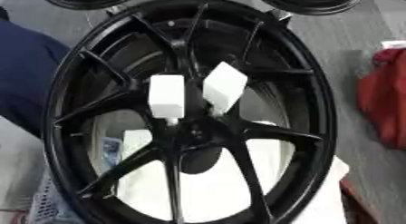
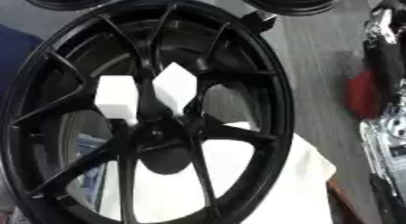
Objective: Pull the pin out of the wheel hub.
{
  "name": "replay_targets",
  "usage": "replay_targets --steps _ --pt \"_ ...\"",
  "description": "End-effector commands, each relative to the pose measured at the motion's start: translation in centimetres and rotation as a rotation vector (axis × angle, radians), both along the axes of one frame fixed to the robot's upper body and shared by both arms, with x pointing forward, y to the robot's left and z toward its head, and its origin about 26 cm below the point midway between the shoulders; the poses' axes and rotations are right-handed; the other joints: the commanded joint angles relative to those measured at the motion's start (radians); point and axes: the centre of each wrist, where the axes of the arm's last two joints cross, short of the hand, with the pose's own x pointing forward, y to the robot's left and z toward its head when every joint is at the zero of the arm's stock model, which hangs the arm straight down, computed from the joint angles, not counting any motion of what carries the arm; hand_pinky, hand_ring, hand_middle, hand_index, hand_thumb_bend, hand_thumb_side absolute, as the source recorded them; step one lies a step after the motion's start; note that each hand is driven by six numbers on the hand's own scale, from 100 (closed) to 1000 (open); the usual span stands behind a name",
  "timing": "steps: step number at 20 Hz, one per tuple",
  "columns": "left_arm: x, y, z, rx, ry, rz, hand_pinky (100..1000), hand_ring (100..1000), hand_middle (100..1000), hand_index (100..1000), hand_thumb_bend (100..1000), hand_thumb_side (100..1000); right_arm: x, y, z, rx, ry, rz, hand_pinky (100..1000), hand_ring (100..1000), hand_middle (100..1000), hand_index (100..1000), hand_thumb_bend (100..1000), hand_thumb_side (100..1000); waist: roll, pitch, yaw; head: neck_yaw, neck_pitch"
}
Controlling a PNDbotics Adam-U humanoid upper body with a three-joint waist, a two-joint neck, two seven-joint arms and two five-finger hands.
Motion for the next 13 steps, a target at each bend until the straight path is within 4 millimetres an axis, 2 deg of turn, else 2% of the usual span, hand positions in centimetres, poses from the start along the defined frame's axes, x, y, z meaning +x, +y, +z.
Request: replay_targets --steps 1,4,8,11,13 --pt "-1.1 -0.2 2.4 -0.034 -0.098 0.005 847 668 715 850 100 749 -0.4 -0.2 0.8 -0.015 -0.03 -0.013 795 646 559 807 100 537 0.005 -0.032 0.001 -0.003 -0.001" --pt "-1.2 -2.0 3.3 -0.097 -0.2 -0.069 843 634 702 841 100 712 -0.3 -0.2 0.8 -0.017 -0.031 -0.012 795 646 559 807 100 536 0.004 -0.033 0.006 -0.005 0.0" --pt "-1.6 -6.3 4.4 -0.204 -0.33 -0.267 841 629 749 874 100 712 -0.3 -0.2 1.0 -0.027 -0.036 -0.009 794 649 560 807 100 535 0.0 -0.033 0.012 -0.004 0.001" --pt "-2.4 -9.9 4.1 -0.313 -0.403 -0.402 835 625 745 881 100 710 -0.3 -0.1 1.2 -0.032 -0.042 -0.005 794 651 560 807 100 534 -0.006 -0.032 0.017 -0.004 0.0" --pt "-3.1 -12.6 3.0 -0.406 -0.434 -0.484 834 624 740 883 100 721 -0.2 -0.1 1.4 -0.034 -0.047 -0.003 793 652 561 807 100 534 -0.008 -0.03 0.018 0.0 -0.002"
